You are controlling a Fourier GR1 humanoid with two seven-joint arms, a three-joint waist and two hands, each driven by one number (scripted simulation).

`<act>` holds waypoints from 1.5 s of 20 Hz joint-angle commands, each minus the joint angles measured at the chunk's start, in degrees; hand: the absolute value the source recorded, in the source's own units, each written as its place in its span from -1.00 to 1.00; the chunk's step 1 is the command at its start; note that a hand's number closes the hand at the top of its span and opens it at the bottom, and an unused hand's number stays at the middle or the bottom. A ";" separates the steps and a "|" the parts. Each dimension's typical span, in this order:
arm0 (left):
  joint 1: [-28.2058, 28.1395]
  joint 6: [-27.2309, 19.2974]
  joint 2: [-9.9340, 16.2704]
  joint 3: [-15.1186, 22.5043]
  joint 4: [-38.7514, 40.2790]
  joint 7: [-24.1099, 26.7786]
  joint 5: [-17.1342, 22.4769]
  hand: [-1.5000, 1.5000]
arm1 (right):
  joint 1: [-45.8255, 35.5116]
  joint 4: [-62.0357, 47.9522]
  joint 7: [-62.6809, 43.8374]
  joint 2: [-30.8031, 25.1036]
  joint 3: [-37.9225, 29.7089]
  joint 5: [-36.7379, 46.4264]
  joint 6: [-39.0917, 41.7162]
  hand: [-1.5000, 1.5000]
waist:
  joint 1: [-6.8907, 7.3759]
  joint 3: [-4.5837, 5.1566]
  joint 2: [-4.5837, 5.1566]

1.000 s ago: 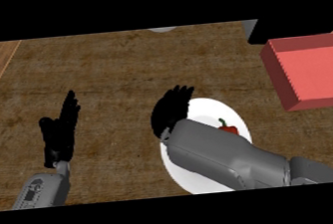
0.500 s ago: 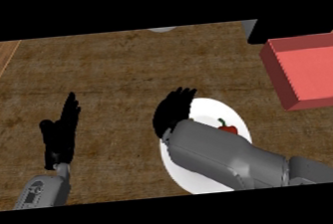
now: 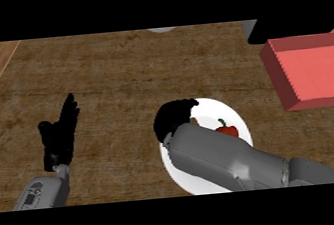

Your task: Pick the pear from the plate and place it in the cardboard box

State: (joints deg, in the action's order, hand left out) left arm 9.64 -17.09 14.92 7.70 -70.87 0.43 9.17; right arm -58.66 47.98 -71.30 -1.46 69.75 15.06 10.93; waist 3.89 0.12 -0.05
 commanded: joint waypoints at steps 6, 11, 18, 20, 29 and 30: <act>2.21 -1.23 -1.65 0.60 0.06 -1.24 -1.37 0.00 | -1.93 1.85 -9.08 1.40 6.18 1.91 -0.49 1.00 | 0.01 -0.07 0.47; -0.63 0.85 0.21 0.00 -2.78 -1.84 -0.38 0.00 | -2.70 -0.11 -6.53 1.40 6.60 2.22 -0.44 1.00 | 0.60 -0.09 0.41; -4.39 -1.70 0.61 -3.51 -1.25 -0.20 0.52 0.00 | 10.48 23.67 26.97 -14.04 8.61 4.64 -13.19 1.00 | -8.62 -0.88 -1.48; -5.14 -2.12 1.43 -4.78 -1.08 -0.02 0.81 0.00 | 12.22 28.47 32.28 -19.71 9.15 5.75 -16.29 1.00 | -9.49 -0.76 -1.62; -8.20 -2.62 2.21 -6.58 -2.28 1.12 1.48 0.00 | 17.15 48.10 54.44 -48.91 3.44 6.36 -31.27 1.00 | -11.68 -0.47 -1.91; -8.61 -2.09 2.45 -7.02 -2.34 0.91 2.13 0.00 | 17.34 50.23 56.28 -51.92 1.71 5.23 -32.50 1.00 | -11.81 -0.43 -1.98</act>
State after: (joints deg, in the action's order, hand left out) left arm 2.21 -19.41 16.75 1.74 -72.81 1.00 10.62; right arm -43.00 90.68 -22.96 -42.64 75.12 21.69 -16.08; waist -7.18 -0.39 -1.93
